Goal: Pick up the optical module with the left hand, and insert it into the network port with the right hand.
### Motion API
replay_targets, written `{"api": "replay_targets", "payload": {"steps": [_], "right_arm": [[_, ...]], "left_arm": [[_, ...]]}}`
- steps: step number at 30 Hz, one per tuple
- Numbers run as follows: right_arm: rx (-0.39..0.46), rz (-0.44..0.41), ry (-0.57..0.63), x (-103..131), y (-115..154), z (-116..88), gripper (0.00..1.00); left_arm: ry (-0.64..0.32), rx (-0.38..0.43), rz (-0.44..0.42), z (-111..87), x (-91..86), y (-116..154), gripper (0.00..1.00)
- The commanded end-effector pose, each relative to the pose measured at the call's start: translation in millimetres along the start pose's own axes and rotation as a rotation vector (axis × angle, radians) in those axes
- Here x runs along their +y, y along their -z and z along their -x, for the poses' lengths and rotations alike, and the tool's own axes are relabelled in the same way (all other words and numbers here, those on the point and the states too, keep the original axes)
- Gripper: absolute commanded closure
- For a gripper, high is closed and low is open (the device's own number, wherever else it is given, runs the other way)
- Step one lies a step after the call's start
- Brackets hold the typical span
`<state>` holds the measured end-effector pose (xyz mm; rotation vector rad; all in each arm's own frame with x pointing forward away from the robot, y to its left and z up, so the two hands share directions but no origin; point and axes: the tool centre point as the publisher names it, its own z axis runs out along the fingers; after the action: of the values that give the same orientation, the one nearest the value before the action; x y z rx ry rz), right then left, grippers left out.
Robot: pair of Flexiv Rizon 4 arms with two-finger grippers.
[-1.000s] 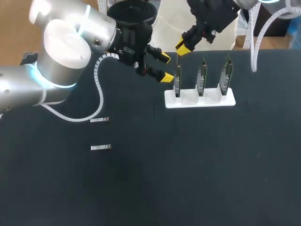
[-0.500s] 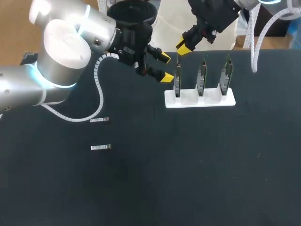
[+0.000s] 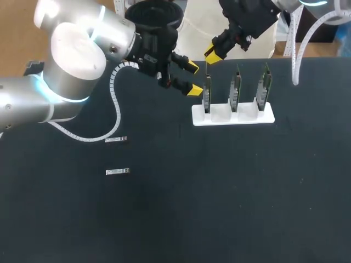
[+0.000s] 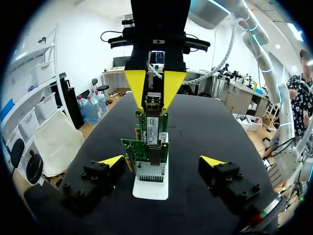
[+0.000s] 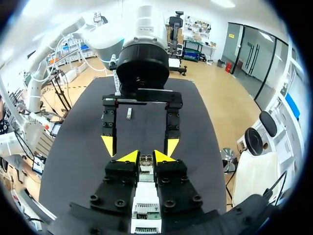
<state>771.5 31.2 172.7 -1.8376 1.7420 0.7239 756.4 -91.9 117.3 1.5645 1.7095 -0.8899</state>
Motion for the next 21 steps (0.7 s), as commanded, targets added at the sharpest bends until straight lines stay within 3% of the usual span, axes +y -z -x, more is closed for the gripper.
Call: {"api": "replay_targets", "payload": {"steps": [1,21], "right_arm": [[0.001,-0.009,0.001,2.8,0.4,-0.4,1.00],[0.005,-0.002,0.001,8.4,2.4,-1.2,1.00]], "left_arm": [[0.001,0.005,-0.004,0.8,1.9,-0.5,0.00],[0.001,0.005,-0.004,0.8,1.9,-0.5,0.00]]}}
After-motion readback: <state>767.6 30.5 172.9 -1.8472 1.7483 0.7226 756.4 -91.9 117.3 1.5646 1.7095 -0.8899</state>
